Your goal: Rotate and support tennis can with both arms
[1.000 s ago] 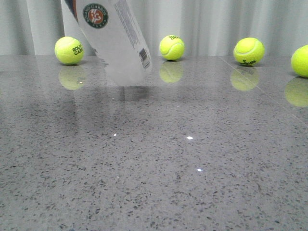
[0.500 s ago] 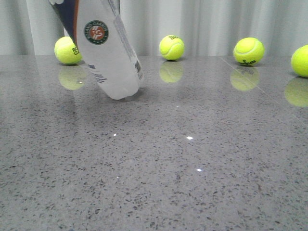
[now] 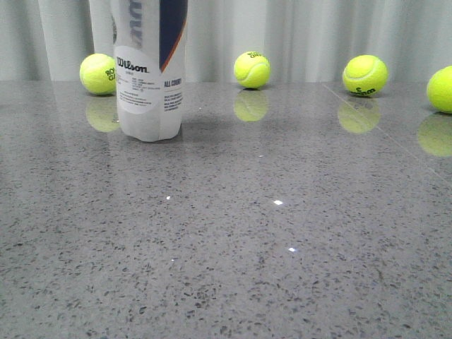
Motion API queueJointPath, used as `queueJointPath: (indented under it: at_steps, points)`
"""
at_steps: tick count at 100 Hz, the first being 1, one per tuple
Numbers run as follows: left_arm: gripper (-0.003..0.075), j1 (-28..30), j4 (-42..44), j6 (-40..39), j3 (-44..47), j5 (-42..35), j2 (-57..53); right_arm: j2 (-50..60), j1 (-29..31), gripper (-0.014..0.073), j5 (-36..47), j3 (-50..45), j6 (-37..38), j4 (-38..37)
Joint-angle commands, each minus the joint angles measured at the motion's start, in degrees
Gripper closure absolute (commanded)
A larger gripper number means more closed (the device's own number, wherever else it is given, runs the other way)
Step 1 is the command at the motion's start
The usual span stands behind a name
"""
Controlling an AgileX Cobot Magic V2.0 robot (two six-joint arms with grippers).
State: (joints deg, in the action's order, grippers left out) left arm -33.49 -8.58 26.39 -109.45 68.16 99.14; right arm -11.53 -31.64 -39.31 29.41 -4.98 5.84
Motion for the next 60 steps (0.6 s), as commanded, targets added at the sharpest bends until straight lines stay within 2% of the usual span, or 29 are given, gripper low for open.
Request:
queueJointPath:
  at_steps: [1,44,51,60]
  points:
    - [0.0279,-0.50,-1.26,-0.77,-4.04,-1.67,-0.97,-0.67,0.26,0.0654,3.87,1.43,-0.32,-0.13]
    - [0.0286,-0.50,0.44,-0.66,-6.43,-1.28,0.02,-0.67,0.26,0.0654,3.87,1.43,-0.32,-0.13]
    - [0.0336,-0.50,0.74,-0.66,-7.31,-1.66,-0.48,-0.67,0.26,0.0654,3.87,1.43,-0.32,-0.13]
    - [0.0451,-0.50,1.42,-0.66,-7.61,-4.73,-2.26,-0.67,0.26,0.0654,3.87,1.43,-0.32,-0.13]
